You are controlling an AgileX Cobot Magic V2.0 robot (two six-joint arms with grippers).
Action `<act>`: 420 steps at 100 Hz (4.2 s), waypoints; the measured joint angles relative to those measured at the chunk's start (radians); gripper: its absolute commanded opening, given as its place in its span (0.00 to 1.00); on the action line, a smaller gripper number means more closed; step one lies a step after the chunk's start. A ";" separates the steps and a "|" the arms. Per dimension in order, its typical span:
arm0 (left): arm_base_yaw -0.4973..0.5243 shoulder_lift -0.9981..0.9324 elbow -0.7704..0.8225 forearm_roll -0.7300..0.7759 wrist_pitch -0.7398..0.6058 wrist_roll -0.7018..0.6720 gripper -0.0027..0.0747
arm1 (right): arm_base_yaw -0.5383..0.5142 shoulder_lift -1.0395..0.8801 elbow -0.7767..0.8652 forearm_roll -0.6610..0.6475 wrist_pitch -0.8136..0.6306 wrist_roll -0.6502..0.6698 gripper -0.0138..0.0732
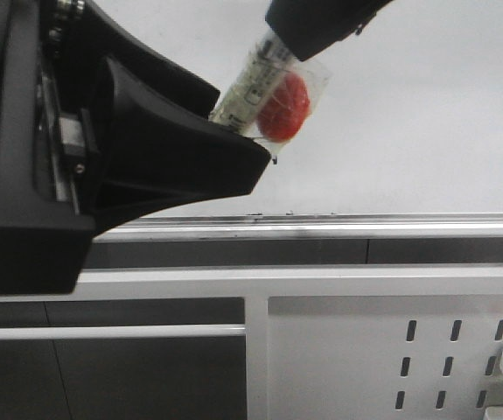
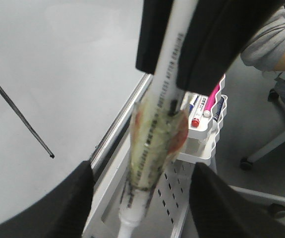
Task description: Write number 1 on whiteboard
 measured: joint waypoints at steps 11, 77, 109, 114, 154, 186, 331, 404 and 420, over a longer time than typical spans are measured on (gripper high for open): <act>0.000 0.000 0.000 0.002 0.000 0.000 0.53 | 0.000 0.000 0.000 0.000 0.000 0.000 0.08; 0.000 0.001 0.000 0.045 -0.002 0.042 0.02 | 0.000 0.000 0.000 0.018 0.006 0.000 0.12; 0.000 0.001 0.000 0.026 -0.015 0.035 0.01 | 0.000 0.000 -0.055 0.041 0.002 -0.002 0.91; 0.000 0.001 0.000 0.012 -0.015 0.035 0.01 | 0.000 0.000 -0.076 0.020 0.000 -0.002 0.89; 0.000 0.006 0.133 -0.487 -0.260 0.082 0.01 | -0.109 -0.165 -0.122 -0.069 0.091 0.011 0.16; -0.004 0.174 0.248 -0.767 -0.638 0.087 0.01 | -0.152 -0.257 -0.122 -0.072 0.188 0.034 0.08; 0.024 0.442 0.176 -0.940 -0.848 0.082 0.11 | -0.153 -0.266 -0.122 -0.081 0.189 0.038 0.08; -0.054 0.316 0.295 -0.949 -0.844 0.090 0.53 | -0.153 -0.340 -0.097 -0.083 0.173 0.038 0.08; -0.091 0.213 0.350 -0.949 -0.844 0.163 0.36 | -0.153 -0.509 0.053 -0.083 0.004 0.038 0.08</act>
